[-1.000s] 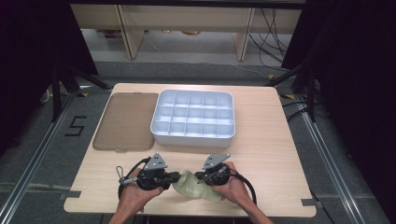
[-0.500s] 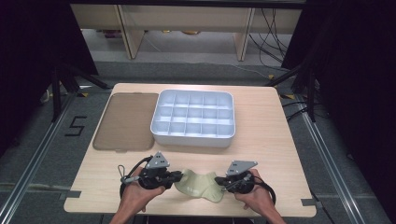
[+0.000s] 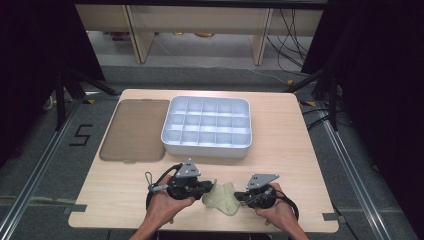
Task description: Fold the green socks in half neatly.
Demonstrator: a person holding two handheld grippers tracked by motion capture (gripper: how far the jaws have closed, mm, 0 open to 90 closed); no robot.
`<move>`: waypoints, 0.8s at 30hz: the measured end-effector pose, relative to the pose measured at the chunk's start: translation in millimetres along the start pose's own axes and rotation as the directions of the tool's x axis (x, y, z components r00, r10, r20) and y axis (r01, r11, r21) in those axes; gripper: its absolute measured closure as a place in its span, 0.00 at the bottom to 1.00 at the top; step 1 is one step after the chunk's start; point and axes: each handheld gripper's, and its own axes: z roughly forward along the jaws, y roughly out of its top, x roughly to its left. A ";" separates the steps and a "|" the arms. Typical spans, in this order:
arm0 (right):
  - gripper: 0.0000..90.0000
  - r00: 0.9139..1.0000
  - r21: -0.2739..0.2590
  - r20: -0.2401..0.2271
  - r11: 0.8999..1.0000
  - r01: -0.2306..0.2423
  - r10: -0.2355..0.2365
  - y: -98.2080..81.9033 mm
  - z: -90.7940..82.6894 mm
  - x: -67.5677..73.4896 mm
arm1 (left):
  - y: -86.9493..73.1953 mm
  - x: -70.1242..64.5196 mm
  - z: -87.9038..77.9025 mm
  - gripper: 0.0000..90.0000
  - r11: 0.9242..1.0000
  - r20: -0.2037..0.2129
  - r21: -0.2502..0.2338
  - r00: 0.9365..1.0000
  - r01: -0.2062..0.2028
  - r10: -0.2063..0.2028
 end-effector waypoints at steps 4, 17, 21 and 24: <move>1.00 1.000 -0.003 -0.006 1.000 0.002 -0.002 -0.4 0.0 -0.9 | 4.7 -3.2 13.5 0.93 1.000 0.010 0.008 1.000 -0.014 0.014; 1.00 0.999 -0.013 -0.019 1.000 -0.028 0.027 -2.1 -0.4 -1.9 | 3.7 -7.9 46.5 0.93 0.999 0.031 0.041 0.999 -0.011 0.010; 1.00 0.999 -0.050 -0.028 0.998 -0.033 0.031 -2.2 -4.6 -6.6 | 2.2 -9.0 53.6 0.93 0.997 0.024 0.062 0.999 -0.040 0.039; 1.00 0.999 -0.082 -0.010 0.995 -0.049 0.048 -2.5 -14.6 -11.5 | 2.1 -9.5 57.9 0.93 0.996 0.030 0.073 0.998 -0.050 0.048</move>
